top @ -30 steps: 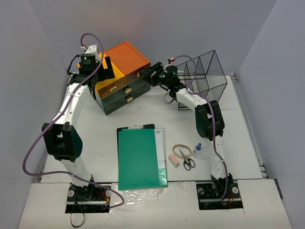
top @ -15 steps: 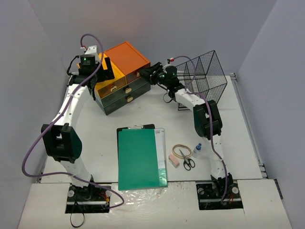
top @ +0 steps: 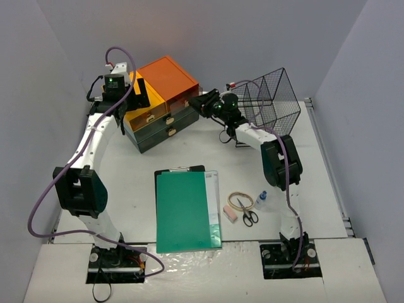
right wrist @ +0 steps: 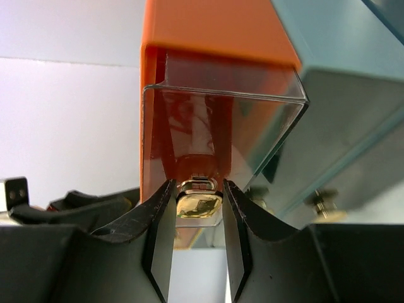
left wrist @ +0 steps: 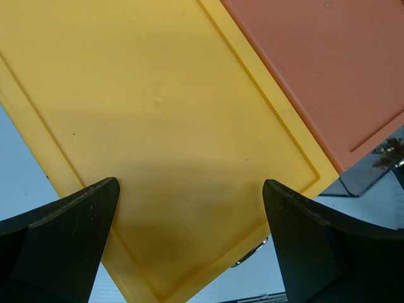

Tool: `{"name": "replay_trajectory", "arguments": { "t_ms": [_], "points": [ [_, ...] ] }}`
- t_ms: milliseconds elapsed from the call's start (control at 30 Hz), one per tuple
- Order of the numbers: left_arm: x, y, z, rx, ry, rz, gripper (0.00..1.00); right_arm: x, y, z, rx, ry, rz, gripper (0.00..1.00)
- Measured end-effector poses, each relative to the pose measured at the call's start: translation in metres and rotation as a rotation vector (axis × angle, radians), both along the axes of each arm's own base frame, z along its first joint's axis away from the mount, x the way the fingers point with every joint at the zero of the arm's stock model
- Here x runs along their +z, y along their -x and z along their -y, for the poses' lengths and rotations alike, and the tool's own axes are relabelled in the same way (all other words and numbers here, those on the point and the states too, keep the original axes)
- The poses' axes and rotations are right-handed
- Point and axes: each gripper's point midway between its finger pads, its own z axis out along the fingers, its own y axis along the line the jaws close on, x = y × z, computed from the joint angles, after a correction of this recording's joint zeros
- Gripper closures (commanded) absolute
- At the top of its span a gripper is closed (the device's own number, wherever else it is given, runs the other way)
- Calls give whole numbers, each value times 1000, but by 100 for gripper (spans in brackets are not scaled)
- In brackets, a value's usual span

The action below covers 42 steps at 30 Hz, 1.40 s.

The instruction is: Organize the desk

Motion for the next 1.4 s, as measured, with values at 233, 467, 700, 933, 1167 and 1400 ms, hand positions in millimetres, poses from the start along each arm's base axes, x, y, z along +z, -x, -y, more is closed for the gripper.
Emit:
{"name": "replay_trajectory", "arguments": {
  "t_ms": [233, 467, 700, 933, 1167, 1400],
  "points": [
    [0, 2, -7, 12, -1, -6, 3, -2, 42, 28, -21, 110, -47, 100],
    [0, 5, -6, 5, 0, -6, 3, -4, 68, 49, -38, 244, -82, 100],
    [0, 9, -5, -2, 4, -8, 3, -6, 82, 65, -62, 337, -114, 68],
    [0, 10, -4, -8, 5, -7, 3, -17, 88, 75, -52, 419, -120, 25],
    [0, 11, -4, -12, 6, -1, 3, -20, 88, 82, -37, 532, -54, 23],
    [1, 10, -4, -14, 8, 1, 3, -6, 106, 93, -28, 592, -49, 21]
  ]
}}
